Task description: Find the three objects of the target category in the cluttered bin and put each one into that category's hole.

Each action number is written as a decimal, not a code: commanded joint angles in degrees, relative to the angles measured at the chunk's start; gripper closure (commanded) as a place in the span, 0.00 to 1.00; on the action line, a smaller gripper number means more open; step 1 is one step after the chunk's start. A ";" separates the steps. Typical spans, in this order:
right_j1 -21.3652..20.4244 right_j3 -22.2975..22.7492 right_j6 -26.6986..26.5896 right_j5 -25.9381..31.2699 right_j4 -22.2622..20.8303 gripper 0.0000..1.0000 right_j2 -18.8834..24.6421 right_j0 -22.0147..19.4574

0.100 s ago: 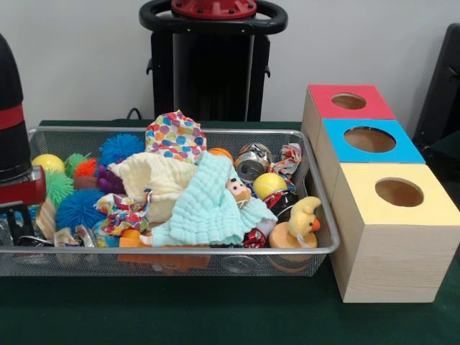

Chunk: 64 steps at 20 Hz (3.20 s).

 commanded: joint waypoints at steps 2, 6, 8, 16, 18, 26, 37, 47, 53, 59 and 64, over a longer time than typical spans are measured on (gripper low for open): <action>0.80 5.65 1.38 -2.04 -1.53 0.00 -4.12 0.55; 0.74 5.68 1.18 -2.22 -1.25 0.00 -4.37 0.65; 0.72 5.71 1.12 -2.33 -1.18 0.00 -4.45 0.63; 0.27 5.78 1.51 -2.49 -1.29 0.00 -5.30 0.94; -0.29 5.31 2.75 -1.41 -1.18 0.00 -6.43 1.73; -3.00 5.45 3.55 -2.19 -1.28 0.00 -7.91 2.35; -3.06 6.12 4.16 -4.17 -0.58 0.00 -9.25 3.02; -3.04 5.92 4.96 -4.82 -0.12 0.00 -10.45 3.76; -2.86 5.52 5.16 -5.72 -0.08 0.00 -11.23 4.23; -4.54 5.24 6.56 -10.79 -1.92 0.00 -12.45 6.31; -7.76 7.22 7.04 -12.82 0.45 0.00 -10.78 6.82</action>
